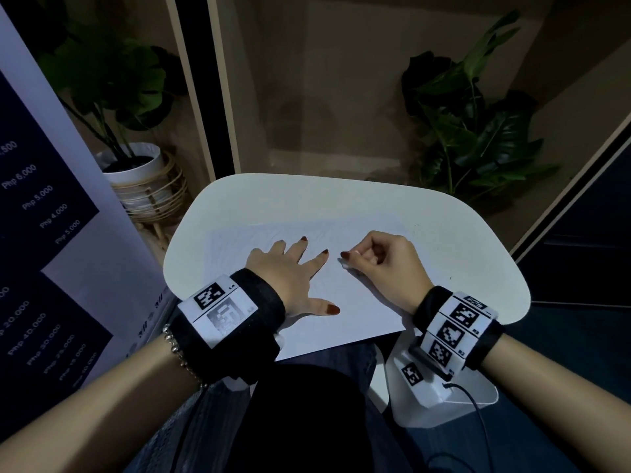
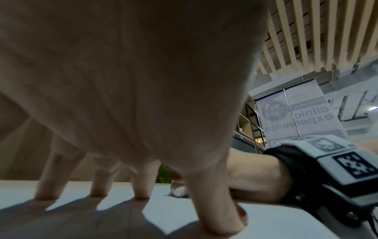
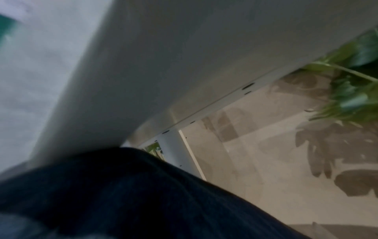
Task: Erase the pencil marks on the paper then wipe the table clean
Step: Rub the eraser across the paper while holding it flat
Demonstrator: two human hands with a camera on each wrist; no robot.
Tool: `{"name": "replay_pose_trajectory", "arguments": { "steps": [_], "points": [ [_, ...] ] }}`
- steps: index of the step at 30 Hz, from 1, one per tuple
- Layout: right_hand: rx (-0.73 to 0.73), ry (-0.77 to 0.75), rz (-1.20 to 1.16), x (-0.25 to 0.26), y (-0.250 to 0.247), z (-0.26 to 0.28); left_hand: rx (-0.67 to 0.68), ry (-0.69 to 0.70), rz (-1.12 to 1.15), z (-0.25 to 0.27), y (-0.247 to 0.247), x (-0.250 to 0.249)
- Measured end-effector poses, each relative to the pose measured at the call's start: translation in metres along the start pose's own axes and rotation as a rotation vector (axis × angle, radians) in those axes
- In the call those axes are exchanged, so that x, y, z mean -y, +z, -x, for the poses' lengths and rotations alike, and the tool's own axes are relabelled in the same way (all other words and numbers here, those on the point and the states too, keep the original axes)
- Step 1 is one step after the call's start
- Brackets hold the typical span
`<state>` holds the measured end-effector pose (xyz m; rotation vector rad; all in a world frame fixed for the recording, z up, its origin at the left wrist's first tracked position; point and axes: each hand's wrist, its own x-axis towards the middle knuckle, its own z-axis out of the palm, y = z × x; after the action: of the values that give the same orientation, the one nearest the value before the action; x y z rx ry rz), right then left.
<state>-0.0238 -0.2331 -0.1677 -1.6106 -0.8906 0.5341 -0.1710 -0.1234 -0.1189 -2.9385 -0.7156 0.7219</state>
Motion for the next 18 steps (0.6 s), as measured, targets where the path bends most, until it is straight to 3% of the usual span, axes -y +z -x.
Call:
{"name": "replay_pose_trajectory", "arguments": {
  "steps": [5, 9, 13, 18],
  "points": [
    [0.261, 0.082, -0.130, 0.002, -0.003, 0.007, 0.013, 0.001, 0.017, 0.001, -0.001, 0.000],
    [0.059, 0.049, -0.087, 0.002, 0.005, 0.004, 0.014, -0.003, 0.017, 0.001, -0.002, -0.001],
    [0.222, 0.097, -0.158, 0.003, 0.004, 0.007, 0.028, -0.008, 0.022, 0.002, -0.002, -0.001],
    [0.038, 0.045, -0.081, 0.003, 0.009, 0.003, 0.019, -0.005, 0.019, 0.001, -0.002, -0.001]
  ]
}}
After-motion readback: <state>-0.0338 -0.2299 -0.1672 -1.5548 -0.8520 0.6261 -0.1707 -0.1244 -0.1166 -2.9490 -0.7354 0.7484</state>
